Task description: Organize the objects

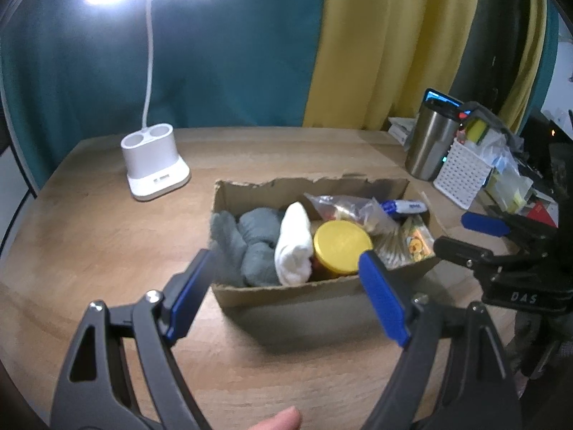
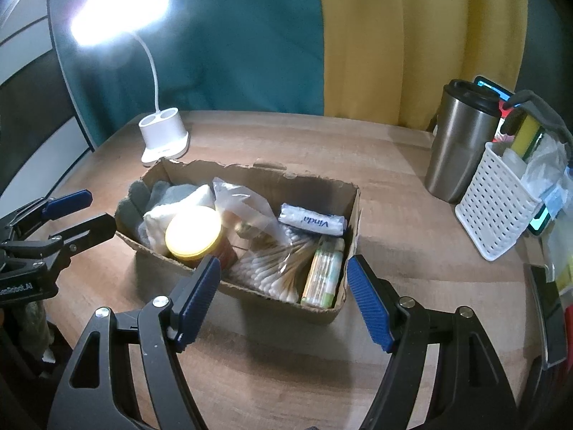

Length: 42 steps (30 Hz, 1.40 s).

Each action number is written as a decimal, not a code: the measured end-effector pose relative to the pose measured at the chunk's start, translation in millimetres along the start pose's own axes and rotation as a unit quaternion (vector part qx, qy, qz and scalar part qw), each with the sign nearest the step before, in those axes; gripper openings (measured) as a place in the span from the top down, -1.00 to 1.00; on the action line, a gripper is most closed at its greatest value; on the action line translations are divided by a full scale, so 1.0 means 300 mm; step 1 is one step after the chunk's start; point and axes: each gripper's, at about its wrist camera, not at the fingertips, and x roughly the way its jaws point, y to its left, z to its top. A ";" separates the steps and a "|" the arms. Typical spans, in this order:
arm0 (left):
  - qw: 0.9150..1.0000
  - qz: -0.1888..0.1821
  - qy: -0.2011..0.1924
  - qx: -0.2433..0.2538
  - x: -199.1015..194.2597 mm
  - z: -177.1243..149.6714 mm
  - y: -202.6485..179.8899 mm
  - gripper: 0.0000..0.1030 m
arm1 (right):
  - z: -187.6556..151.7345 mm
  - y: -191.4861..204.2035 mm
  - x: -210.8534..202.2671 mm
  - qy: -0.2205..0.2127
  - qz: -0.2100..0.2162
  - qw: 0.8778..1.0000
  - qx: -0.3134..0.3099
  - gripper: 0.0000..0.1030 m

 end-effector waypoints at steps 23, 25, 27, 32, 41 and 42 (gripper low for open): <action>1.000 -0.011 -0.003 -0.019 -0.101 -0.075 0.024 -0.62 | -0.101 0.079 -0.071 -0.002 -0.003 1.000 0.002 -0.48; 1.000 -0.012 -0.005 -0.020 -0.108 -0.081 0.023 -0.62 | -0.108 0.084 -0.080 -0.003 -0.003 1.000 0.002 -0.48; 1.000 -0.012 -0.006 -0.019 -0.115 -0.091 0.018 -0.62 | -0.113 0.089 -0.084 -0.003 -0.002 1.000 0.001 -0.48; 1.000 -0.013 -0.008 -0.014 -0.131 -0.116 0.001 -0.62 | -0.139 0.097 -0.089 0.002 -0.001 1.000 -0.002 -0.48; 1.000 -0.013 -0.012 -0.010 -0.145 -0.131 -0.018 -0.62 | -0.173 0.100 -0.107 0.001 -0.003 1.000 -0.001 -0.48; 1.000 -0.014 -0.012 -0.008 -0.147 -0.132 -0.021 -0.62 | -0.177 0.099 -0.108 0.001 -0.004 1.000 0.000 -0.48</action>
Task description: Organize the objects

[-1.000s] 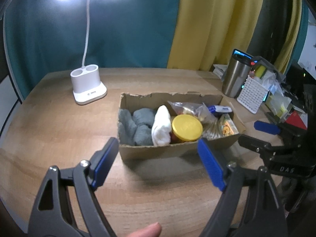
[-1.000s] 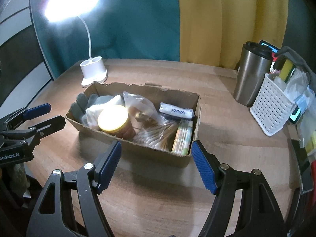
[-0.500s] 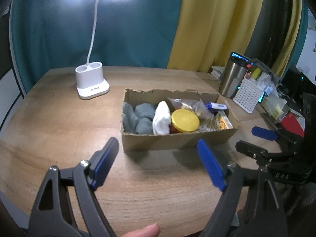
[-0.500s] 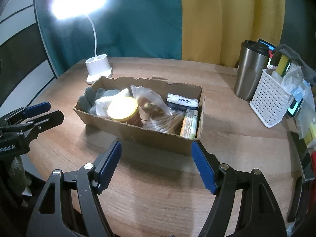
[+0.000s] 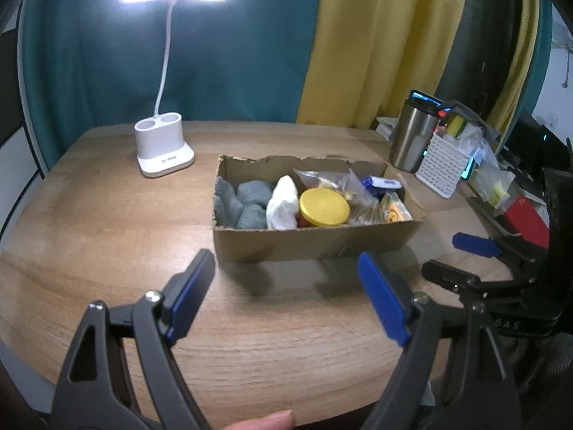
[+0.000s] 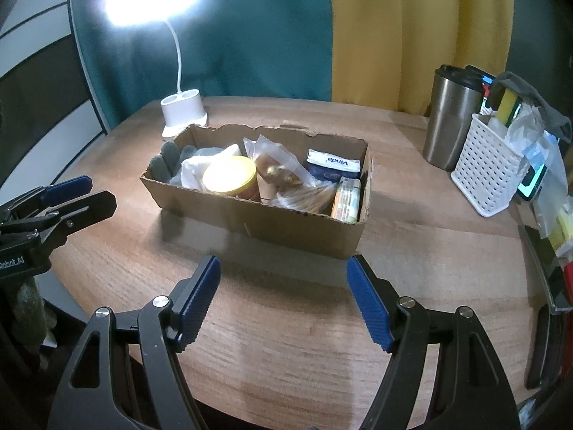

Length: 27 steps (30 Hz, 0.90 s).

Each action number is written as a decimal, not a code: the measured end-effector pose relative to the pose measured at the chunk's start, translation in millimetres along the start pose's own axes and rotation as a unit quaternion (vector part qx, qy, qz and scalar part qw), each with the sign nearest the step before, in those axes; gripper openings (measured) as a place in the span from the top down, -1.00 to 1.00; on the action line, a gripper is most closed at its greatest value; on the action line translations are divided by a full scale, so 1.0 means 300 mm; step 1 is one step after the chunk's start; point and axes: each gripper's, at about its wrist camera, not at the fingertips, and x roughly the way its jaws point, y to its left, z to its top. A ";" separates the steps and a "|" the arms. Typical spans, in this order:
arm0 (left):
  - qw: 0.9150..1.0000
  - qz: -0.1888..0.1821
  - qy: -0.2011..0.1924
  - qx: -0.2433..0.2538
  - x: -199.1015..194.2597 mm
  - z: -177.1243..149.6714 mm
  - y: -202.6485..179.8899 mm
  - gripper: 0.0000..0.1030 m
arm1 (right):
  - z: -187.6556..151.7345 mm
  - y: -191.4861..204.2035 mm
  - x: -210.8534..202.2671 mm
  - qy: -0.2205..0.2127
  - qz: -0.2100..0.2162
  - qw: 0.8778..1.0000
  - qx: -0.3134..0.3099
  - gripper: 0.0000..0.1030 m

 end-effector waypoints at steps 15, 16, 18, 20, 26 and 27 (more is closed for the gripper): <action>1.000 0.001 -0.001 0.003 -0.007 -0.008 -0.006 -0.62 | -0.009 -0.005 -0.003 0.000 0.000 1.000 0.003 -0.48; 1.000 0.001 -0.001 0.003 -0.008 -0.008 -0.005 -0.62 | -0.009 -0.004 -0.002 0.001 0.000 1.000 0.002 -0.48; 1.000 0.001 -0.001 0.003 -0.007 -0.008 -0.004 -0.62 | -0.009 -0.003 -0.002 0.001 0.000 1.000 0.003 -0.48; 1.000 0.001 -0.001 0.003 -0.007 -0.008 -0.004 -0.62 | -0.009 -0.004 -0.002 0.001 0.000 1.000 0.002 -0.48; 1.000 -0.001 0.002 0.005 0.000 -0.010 0.000 -0.62 | -0.008 -0.003 0.008 0.004 -0.001 1.000 0.002 -0.48; 1.000 -0.001 0.003 0.005 0.002 -0.010 0.001 -0.62 | -0.008 -0.003 0.010 0.004 -0.001 1.000 0.002 -0.48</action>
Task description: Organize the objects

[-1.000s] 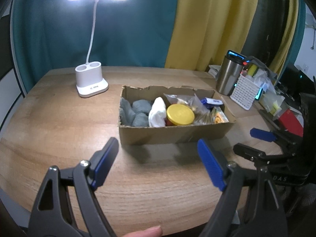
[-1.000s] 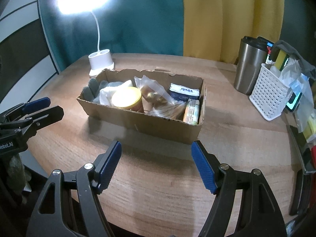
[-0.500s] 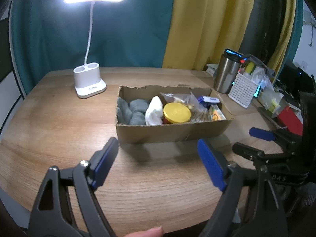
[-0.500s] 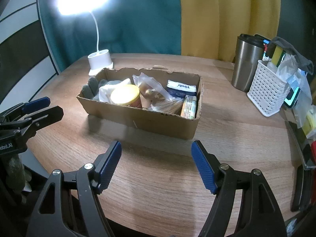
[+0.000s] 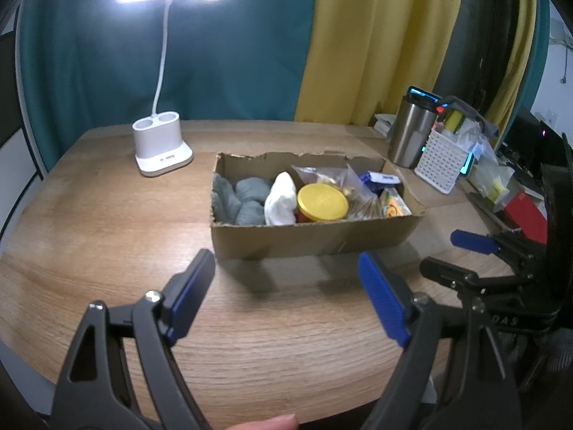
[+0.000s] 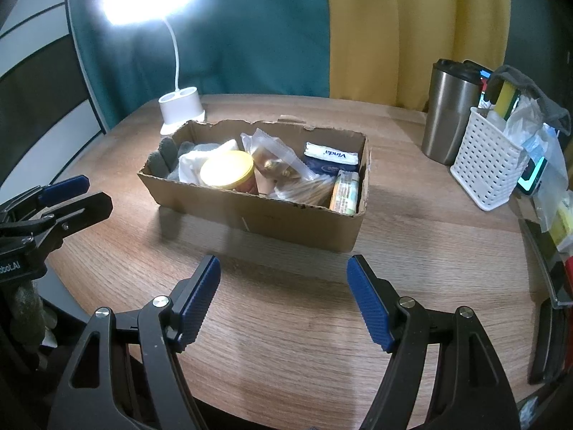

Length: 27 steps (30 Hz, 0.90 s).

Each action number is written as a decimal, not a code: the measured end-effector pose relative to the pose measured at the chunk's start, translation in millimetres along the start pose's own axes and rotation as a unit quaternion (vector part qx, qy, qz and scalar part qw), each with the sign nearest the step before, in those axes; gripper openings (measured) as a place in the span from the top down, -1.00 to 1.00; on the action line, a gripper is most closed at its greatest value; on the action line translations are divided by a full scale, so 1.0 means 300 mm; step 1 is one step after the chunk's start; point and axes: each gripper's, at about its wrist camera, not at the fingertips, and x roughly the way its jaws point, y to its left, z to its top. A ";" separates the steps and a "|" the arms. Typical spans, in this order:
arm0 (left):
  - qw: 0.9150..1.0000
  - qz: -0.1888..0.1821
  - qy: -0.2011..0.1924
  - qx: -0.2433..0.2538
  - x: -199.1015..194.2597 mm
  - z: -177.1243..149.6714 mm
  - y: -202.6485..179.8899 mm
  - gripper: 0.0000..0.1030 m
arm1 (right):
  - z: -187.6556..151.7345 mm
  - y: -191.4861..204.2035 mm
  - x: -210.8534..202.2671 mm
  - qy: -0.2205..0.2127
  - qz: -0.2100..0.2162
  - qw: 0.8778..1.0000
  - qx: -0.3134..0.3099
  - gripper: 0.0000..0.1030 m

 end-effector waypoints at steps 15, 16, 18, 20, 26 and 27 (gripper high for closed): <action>1.000 -0.002 0.003 0.001 0.016 -0.007 0.001 -0.62 | 0.003 -0.005 0.011 0.002 0.000 1.000 0.000 -0.48; 1.000 -0.002 0.004 0.001 0.016 -0.007 0.001 -0.62 | 0.003 -0.005 0.013 0.003 0.000 1.000 0.001 -0.48; 1.000 -0.002 0.004 0.001 0.019 -0.008 0.004 -0.62 | 0.004 -0.004 0.012 0.002 0.000 1.000 0.000 -0.48; 1.000 -0.003 0.005 0.001 0.023 -0.010 0.006 -0.62 | 0.004 -0.003 0.012 0.003 0.000 1.000 0.000 -0.48; 1.000 -0.003 0.005 0.001 0.022 -0.009 0.005 -0.62 | 0.002 -0.003 0.014 0.003 0.000 1.000 0.001 -0.48; 1.000 -0.003 0.005 0.001 0.022 -0.010 0.006 -0.62 | 0.001 -0.003 0.015 0.003 0.000 1.000 0.001 -0.48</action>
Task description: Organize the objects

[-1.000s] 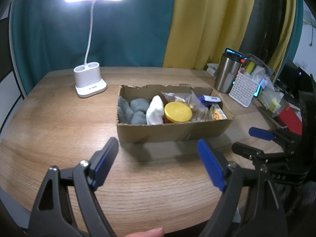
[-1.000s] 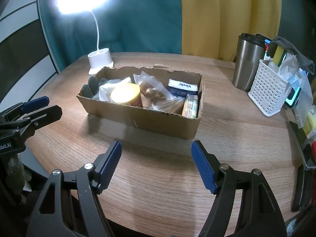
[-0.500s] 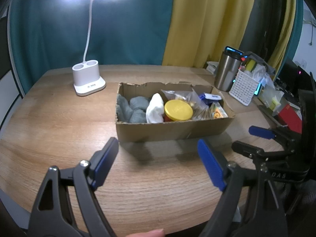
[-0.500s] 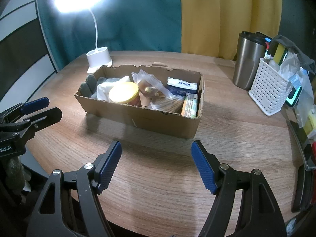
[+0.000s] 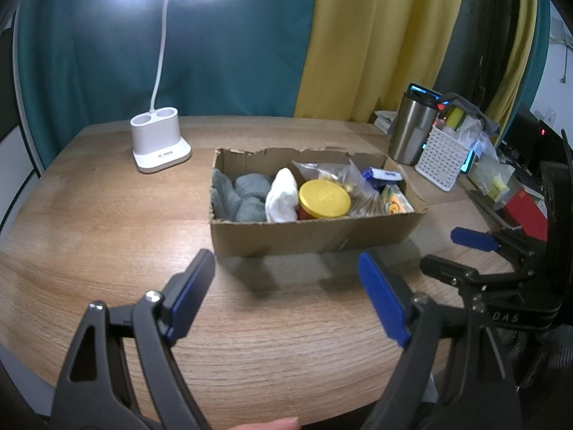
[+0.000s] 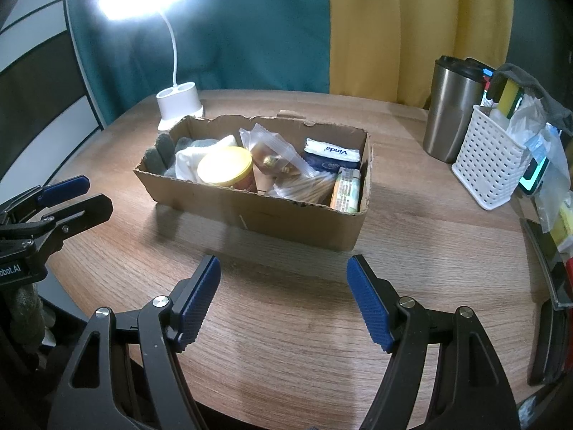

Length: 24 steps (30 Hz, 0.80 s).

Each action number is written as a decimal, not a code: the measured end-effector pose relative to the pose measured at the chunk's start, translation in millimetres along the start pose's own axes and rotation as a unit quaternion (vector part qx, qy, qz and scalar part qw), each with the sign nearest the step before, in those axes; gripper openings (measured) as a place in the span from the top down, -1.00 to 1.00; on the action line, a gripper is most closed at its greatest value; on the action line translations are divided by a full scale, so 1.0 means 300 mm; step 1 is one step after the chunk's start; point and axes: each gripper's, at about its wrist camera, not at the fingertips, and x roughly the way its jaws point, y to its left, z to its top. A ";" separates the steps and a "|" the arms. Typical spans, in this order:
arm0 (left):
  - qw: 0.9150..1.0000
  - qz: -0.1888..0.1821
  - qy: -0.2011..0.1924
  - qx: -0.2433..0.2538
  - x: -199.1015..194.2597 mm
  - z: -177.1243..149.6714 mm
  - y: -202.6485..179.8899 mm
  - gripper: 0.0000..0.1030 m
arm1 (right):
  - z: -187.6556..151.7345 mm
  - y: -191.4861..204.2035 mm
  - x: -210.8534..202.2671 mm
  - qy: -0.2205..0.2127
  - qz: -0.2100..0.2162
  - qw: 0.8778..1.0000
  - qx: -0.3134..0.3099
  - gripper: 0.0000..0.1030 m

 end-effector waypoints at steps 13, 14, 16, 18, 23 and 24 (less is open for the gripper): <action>1.000 0.000 0.001 -0.001 0.002 -0.001 0.002 -0.62 | -0.002 0.002 0.001 0.000 -0.001 1.000 -0.001 -0.48; 1.000 -0.001 0.001 -0.001 0.000 0.000 0.004 -0.62 | -0.001 0.003 0.001 0.001 -0.002 1.000 -0.002 -0.48; 1.000 -0.001 0.001 -0.001 0.000 0.000 0.005 -0.62 | -0.001 0.002 0.001 0.000 -0.001 1.000 -0.001 -0.48; 1.000 -0.001 0.000 -0.001 0.001 0.000 0.005 -0.62 | 0.001 0.004 0.001 0.000 -0.002 1.000 -0.002 -0.48; 1.000 -0.001 0.000 0.000 0.001 0.000 0.006 -0.62 | 0.003 0.008 0.001 0.001 -0.002 1.000 -0.002 -0.48; 1.000 -0.001 0.000 0.000 0.003 -0.001 0.006 -0.62 | 0.004 0.009 0.001 0.001 -0.002 1.000 -0.003 -0.48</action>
